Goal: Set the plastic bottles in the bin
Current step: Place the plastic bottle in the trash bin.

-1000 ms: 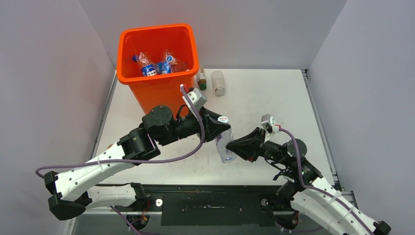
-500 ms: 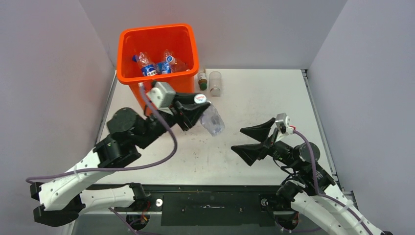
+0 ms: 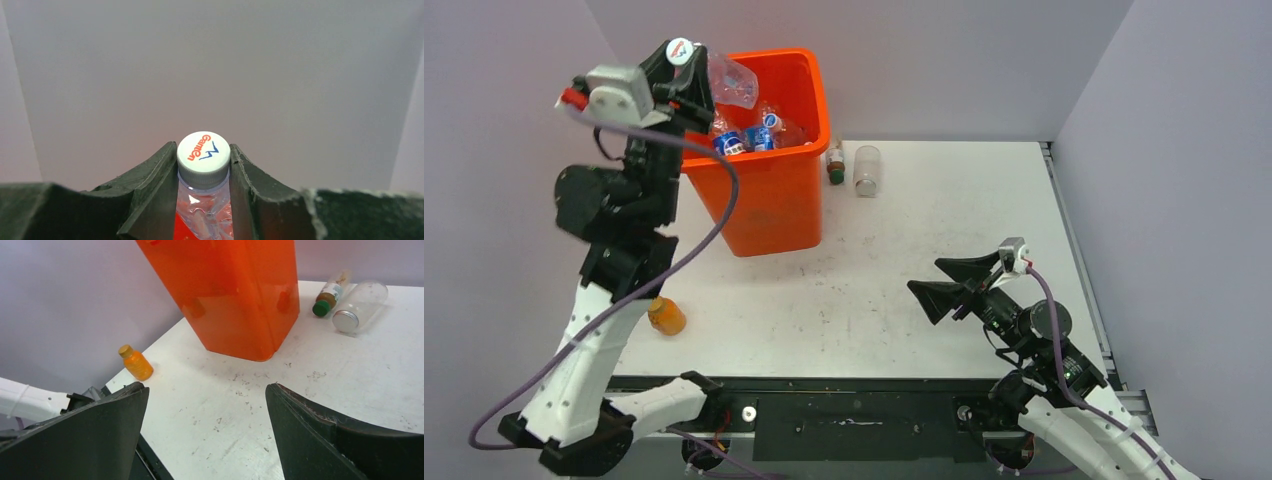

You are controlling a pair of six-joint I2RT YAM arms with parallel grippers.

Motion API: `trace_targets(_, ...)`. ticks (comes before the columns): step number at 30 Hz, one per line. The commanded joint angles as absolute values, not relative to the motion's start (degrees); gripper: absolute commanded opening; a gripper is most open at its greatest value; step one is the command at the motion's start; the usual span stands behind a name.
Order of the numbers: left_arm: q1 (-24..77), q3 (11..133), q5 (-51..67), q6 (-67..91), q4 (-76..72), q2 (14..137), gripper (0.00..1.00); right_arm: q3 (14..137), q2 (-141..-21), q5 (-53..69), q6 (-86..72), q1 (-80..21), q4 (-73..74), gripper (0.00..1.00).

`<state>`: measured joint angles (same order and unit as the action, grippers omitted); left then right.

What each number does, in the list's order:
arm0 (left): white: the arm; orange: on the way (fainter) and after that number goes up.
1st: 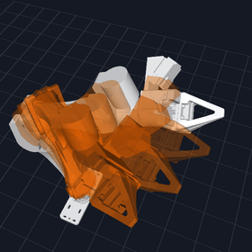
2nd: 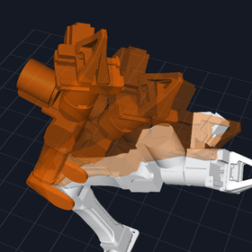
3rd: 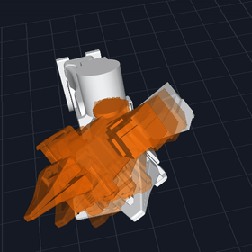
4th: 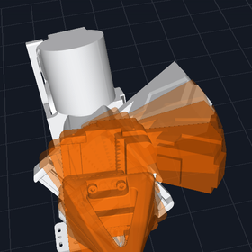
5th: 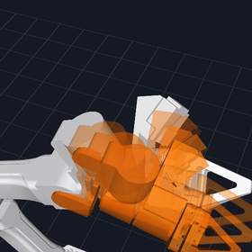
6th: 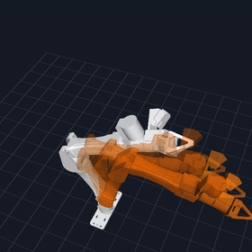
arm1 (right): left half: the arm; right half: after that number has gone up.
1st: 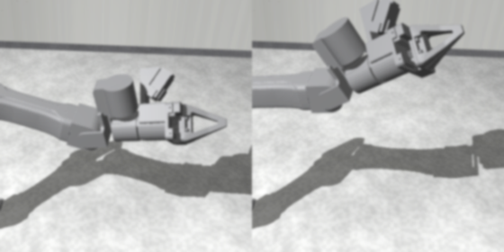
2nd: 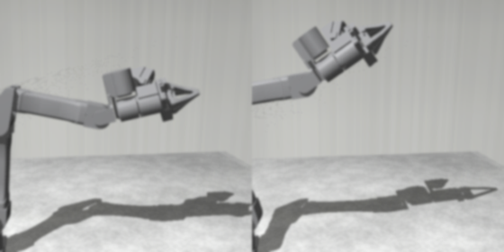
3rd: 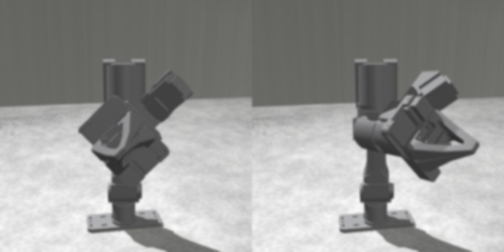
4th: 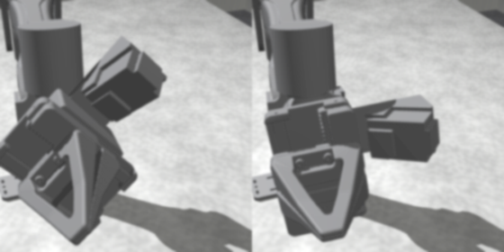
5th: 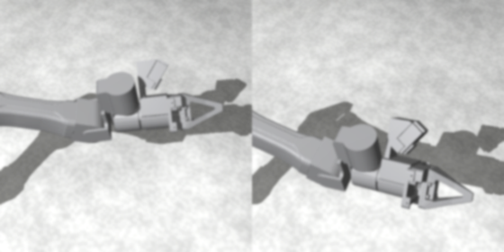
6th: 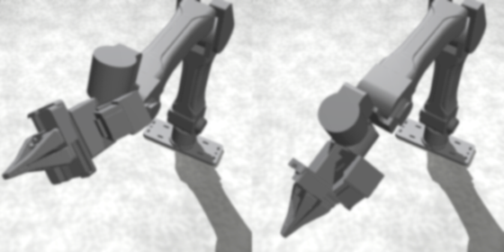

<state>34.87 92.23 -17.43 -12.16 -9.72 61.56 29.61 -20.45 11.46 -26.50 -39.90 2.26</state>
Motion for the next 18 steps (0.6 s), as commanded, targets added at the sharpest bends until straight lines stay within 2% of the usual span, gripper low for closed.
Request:
trace_targets(1, 22.18, 93.63, -8.49, 4.37, -9.34, 71.34, 0.00, 30.05, -20.68, 4.57, -29.09, -40.38, 3.15, 0.90)
trace_targets(5, 17.01, 92.42, -7.12, 11.13, -15.89, 76.05, 0.00, 27.74, -16.68, -2.79, -31.91, -40.38, 4.65, 0.90)
trace_targets(9, 16.26, 94.31, -3.74, 15.69, -17.22, 81.33, 0.00, 22.79, -12.40, -9.58, -34.55, -40.42, 3.84, 0.90)
trace_targets(14, 16.28, 95.01, 1.27, 17.46, -14.88, 84.90, 0.00, 19.62, -10.63, -11.54, -37.27, -40.40, 2.03, 0.90)
trace_targets(18, 16.14, 94.54, 2.13, 16.71, -10.99, 86.15, 0.00, 22.09, -14.19, -8.47, -35.12, -40.36, 4.29, 0.90)
